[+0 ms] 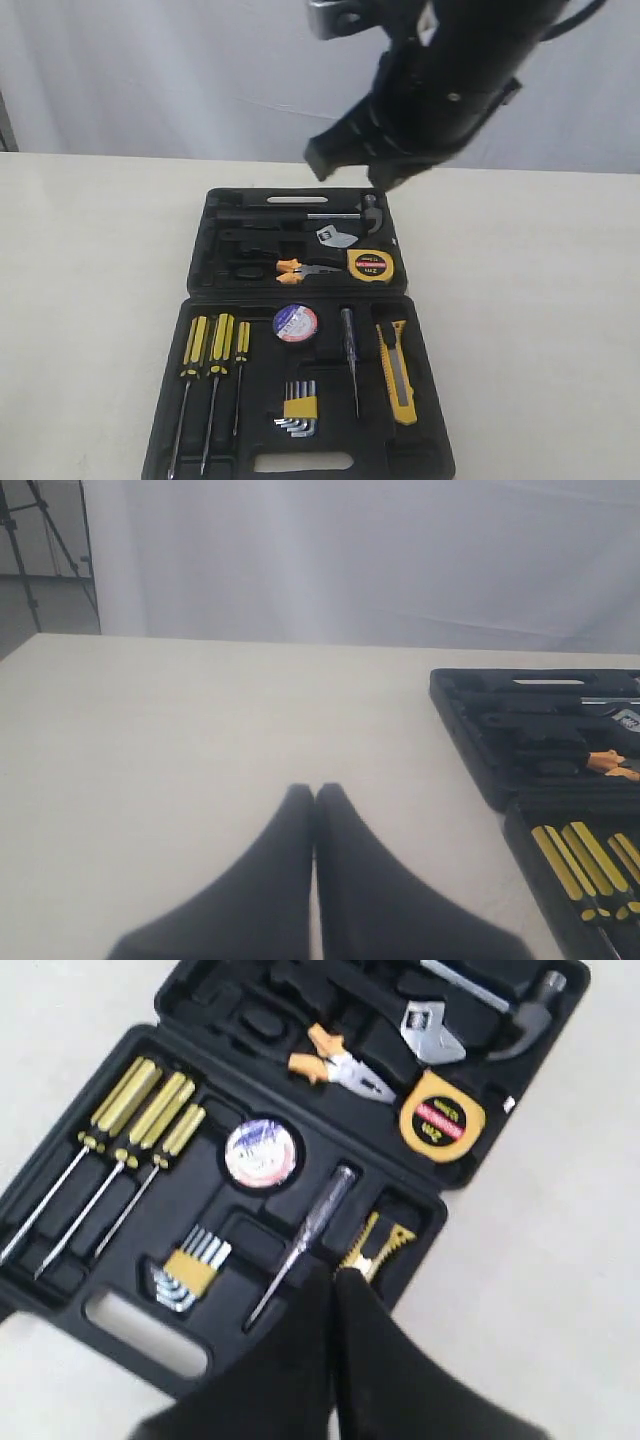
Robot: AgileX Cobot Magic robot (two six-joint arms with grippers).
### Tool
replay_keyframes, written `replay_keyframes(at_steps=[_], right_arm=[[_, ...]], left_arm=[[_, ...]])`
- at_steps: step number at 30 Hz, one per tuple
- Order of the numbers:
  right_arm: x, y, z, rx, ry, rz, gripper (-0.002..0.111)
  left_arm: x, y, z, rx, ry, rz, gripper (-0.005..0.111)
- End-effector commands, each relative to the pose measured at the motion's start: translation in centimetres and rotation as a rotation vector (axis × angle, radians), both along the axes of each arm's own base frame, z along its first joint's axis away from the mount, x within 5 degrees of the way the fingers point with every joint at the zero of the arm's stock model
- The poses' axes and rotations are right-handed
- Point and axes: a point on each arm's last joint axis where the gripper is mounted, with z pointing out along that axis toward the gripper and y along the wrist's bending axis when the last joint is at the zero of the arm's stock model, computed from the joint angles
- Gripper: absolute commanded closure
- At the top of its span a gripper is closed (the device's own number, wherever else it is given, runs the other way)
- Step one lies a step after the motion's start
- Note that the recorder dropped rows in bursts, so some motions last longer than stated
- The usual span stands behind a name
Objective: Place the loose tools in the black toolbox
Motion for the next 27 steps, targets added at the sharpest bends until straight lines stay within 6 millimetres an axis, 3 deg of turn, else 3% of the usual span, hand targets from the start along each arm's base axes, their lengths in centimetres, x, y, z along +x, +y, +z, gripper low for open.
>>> replay_keyframes(at_steps=[1,5,11,15,27], right_arm=[[-6.2,-2.0,0.6,-0.029,-0.012,0.011,0.109],[-10.8,-3.3,0.4,-0.061,-0.033,0.063,0.109],[-15.0,-4.4,-3.1,-0.122,0.057,0.150,0.109],[-15.7,-4.3,-5.3,-0.164,0.098,0.246,0.109],[-15.3,-0.7,-5.6,-0.209,0.008,0.467,0.109]], left_arm=[[0.0,0.0,-0.1,-0.003,0.000,-0.002,0.107],[0.0,0.0,-0.1,-0.003,0.000,-0.002,0.107],[0.0,0.0,-0.1,-0.003,0.000,-0.002,0.107],[0.0,0.0,-0.1,-0.003,0.000,-0.002,0.107],[0.0,0.0,-0.1,-0.003,0.000,-0.002,0.107]])
